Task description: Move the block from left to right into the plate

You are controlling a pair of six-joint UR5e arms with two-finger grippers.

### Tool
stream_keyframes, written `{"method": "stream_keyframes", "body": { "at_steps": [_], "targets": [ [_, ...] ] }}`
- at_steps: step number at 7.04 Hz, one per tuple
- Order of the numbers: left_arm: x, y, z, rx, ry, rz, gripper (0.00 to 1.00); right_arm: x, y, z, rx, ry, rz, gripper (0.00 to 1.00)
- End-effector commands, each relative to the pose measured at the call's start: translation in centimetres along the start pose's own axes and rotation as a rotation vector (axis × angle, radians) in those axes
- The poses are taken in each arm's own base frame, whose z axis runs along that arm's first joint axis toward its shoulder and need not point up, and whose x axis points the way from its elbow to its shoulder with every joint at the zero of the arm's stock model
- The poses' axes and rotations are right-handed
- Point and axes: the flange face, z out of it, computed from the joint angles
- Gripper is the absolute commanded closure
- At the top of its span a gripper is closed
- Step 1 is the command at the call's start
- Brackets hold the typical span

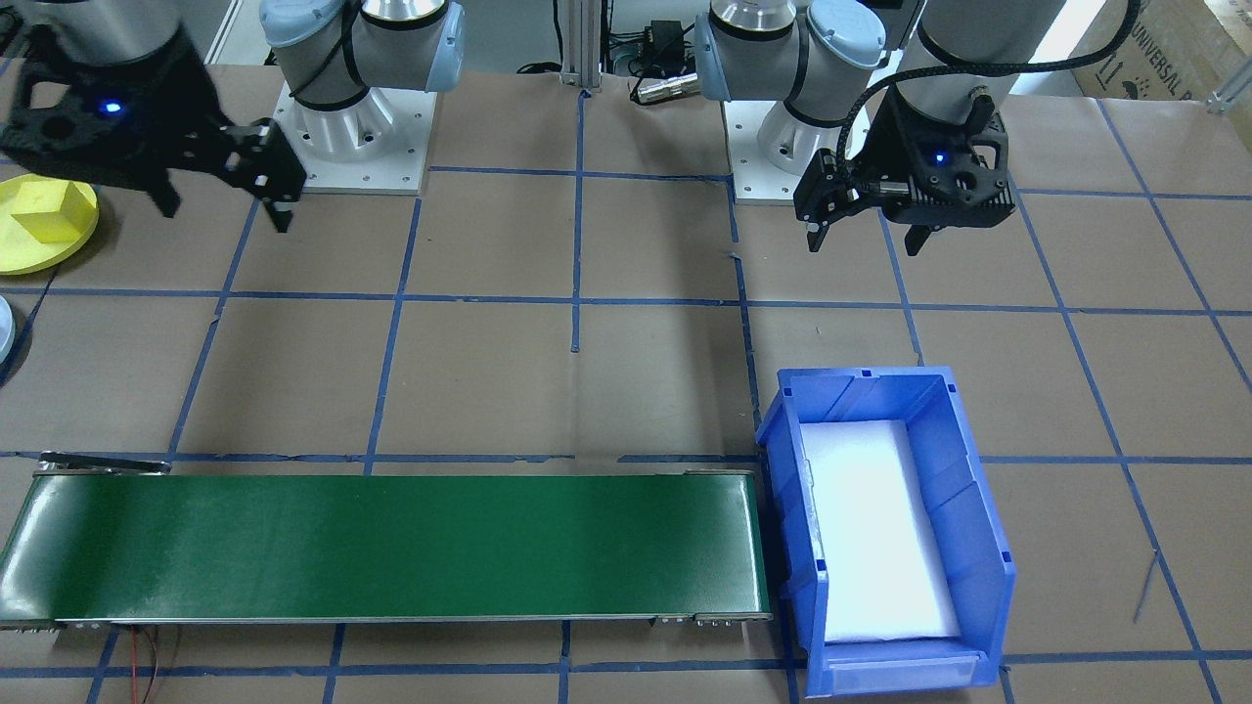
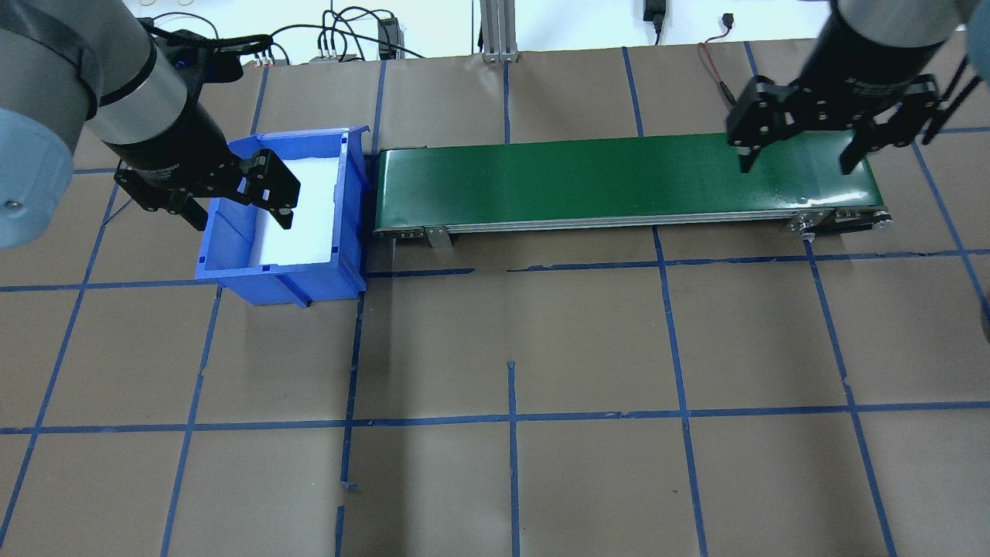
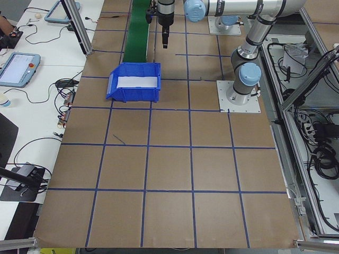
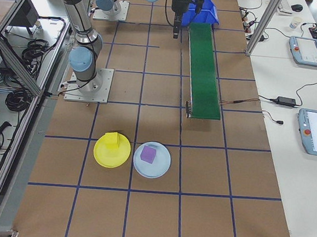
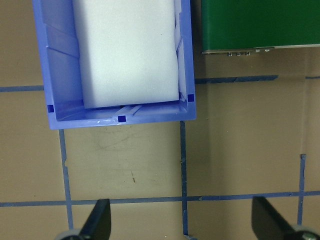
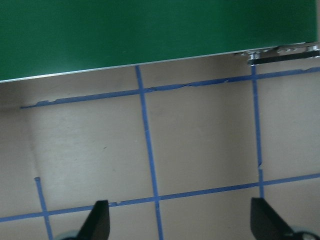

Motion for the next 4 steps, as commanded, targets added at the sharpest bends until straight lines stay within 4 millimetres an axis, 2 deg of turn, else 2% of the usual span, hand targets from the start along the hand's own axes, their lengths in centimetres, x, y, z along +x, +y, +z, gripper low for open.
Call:
{"method": "stream_keyframes", "body": {
  "at_steps": [1, 2, 4],
  "targets": [
    [0.0, 0.0, 0.0, -0.001, 0.004, -0.001, 0.00, -4.1, 1.6, 2.0, -0.020, -0.016, -0.010, 0.00],
    [0.0, 0.0, 0.0, -0.002, 0.003, -0.001, 0.00, -4.7, 1.8, 2.2, -0.039, -0.074, -0.029, 0.00],
    [0.1, 0.1, 0.0, -0.005, -0.002, 0.002, 0.00, -3.6, 1.2, 1.0, -0.033, -0.106, -0.041, 0.00]
  ]
}}
